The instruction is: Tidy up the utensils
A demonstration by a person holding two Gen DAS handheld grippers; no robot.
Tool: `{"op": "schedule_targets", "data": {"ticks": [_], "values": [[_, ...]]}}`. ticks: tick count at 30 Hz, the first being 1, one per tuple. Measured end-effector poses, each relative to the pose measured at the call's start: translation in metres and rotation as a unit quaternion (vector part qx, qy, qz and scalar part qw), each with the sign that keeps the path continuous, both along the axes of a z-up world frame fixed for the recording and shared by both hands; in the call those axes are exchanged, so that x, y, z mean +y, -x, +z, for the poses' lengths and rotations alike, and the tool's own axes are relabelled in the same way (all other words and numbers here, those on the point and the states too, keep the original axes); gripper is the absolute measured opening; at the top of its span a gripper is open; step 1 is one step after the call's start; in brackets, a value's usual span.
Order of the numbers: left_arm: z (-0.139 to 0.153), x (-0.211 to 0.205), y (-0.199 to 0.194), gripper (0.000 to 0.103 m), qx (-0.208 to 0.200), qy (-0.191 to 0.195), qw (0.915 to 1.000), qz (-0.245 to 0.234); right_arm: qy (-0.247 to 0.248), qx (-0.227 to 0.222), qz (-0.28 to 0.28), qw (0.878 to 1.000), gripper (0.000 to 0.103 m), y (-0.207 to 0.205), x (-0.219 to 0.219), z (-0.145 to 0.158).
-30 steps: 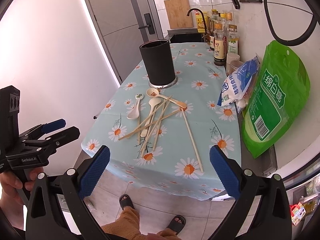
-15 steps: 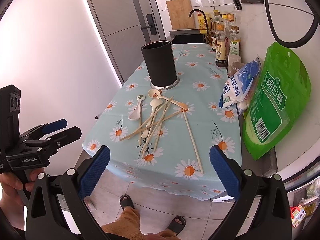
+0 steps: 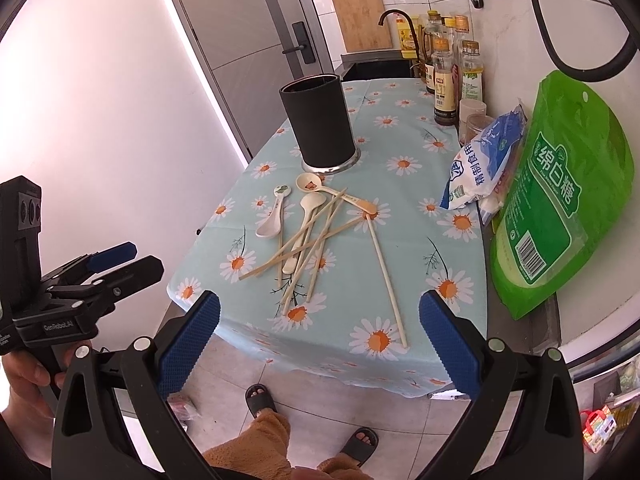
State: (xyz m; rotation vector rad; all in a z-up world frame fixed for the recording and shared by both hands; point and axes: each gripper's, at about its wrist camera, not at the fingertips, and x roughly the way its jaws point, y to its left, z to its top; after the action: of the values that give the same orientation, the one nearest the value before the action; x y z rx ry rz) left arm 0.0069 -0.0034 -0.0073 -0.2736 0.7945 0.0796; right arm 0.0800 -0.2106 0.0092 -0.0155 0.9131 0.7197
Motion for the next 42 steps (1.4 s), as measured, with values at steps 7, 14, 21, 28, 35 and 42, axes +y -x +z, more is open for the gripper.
{"op": "schedule_targets", "data": {"ticks": [7,14,21,28,35,42], "values": [[-0.006,-0.001,-0.01,0.097,0.012,-0.004,0.9999,-0.001,0.006,0.019,0.009,1.0,0.099,-0.012,0.001,-0.006],[-0.008,0.015,-0.025,0.097,0.022,0.007,0.9997,-0.001,0.011,0.054,0.024,0.998,0.099,-0.033,0.006,-0.015],[-0.017,0.041,-0.056,0.096,0.045,0.023,0.9987,-0.009,0.048,0.08,0.021,0.995,0.099,-0.072,0.024,-0.024],[-0.038,0.063,-0.096,0.096,0.077,0.043,0.9959,-0.019,0.095,0.126,0.035,0.987,0.085,-0.12,0.052,-0.048],[-0.066,0.089,-0.121,0.096,0.1,0.08,0.9916,-0.018,0.192,0.189,0.057,0.961,0.057,-0.161,0.087,-0.096],[-0.085,0.105,-0.134,0.096,0.113,0.117,0.9862,-0.031,0.304,0.209,0.09,0.925,0.026,-0.169,0.114,-0.13]]}}
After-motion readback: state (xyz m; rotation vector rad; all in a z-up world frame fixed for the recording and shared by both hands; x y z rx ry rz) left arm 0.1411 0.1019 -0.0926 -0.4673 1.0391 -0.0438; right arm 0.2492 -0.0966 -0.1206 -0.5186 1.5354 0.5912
